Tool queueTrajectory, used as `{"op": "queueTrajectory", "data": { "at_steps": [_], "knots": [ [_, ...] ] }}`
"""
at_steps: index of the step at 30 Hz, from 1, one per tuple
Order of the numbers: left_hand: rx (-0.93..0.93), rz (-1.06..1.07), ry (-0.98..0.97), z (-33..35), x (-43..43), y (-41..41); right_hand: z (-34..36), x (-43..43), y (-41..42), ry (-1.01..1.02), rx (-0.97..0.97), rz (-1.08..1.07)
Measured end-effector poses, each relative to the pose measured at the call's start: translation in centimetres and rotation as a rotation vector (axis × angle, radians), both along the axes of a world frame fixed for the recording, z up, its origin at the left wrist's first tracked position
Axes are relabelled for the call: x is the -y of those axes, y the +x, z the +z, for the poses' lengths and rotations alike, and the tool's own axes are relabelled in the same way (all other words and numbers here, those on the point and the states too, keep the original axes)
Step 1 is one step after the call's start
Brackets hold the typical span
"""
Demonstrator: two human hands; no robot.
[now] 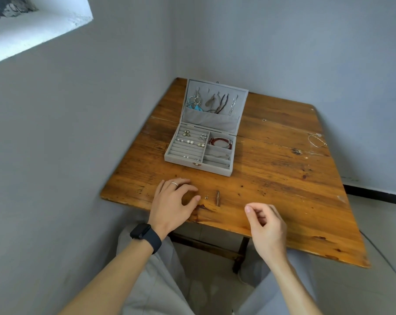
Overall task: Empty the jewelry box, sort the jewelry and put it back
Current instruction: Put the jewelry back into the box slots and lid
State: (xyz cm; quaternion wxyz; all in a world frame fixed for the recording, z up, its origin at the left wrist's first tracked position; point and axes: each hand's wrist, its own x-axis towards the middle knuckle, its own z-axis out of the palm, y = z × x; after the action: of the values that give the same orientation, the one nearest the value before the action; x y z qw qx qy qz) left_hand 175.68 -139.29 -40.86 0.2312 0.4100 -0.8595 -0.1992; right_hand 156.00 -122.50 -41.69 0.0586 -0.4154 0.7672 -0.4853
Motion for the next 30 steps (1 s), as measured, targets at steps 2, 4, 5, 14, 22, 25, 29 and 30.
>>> {"op": "queueTrajectory", "data": {
  "at_steps": [2, 4, 5, 14, 22, 25, 29, 30],
  "knots": [
    [-0.005, -0.02, -0.003, 0.0, -1.1, -0.7, 0.0, -0.1, 0.0, 0.01, 0.007, -0.004],
    [0.023, 0.011, 0.005, 0.1, -2.0, -1.6, 0.2, 0.3, 0.3, 0.043, 0.027, -0.024],
    [0.035, 0.05, 0.013, 0.3, -2.2, -1.9, 0.3, 0.5, 0.5, 0.048, 0.034, -0.029],
    [0.102, 0.178, 0.056, 1.4, -3.7, -4.7, 0.1, 0.1, 0.6, 0.009, 0.023, -0.033],
    [-0.07, 0.068, -0.077, 2.0, -4.1, -5.0, 0.4, -0.2, 0.5, -0.058, 0.145, -0.02],
    [-0.189, -0.023, 0.042, 2.8, -3.9, -6.7, 0.5, -0.3, 0.3, -0.065, 0.248, -0.023],
    [-0.239, -0.167, 0.207, 4.0, -3.1, -10.2, 1.4, -0.7, -1.0, -0.07, 0.342, -0.043],
    [-0.236, -0.196, 0.222, 4.3, -2.9, -11.3, 1.8, -0.9, -1.8, -0.072, 0.334, -0.041]
  ]
}}
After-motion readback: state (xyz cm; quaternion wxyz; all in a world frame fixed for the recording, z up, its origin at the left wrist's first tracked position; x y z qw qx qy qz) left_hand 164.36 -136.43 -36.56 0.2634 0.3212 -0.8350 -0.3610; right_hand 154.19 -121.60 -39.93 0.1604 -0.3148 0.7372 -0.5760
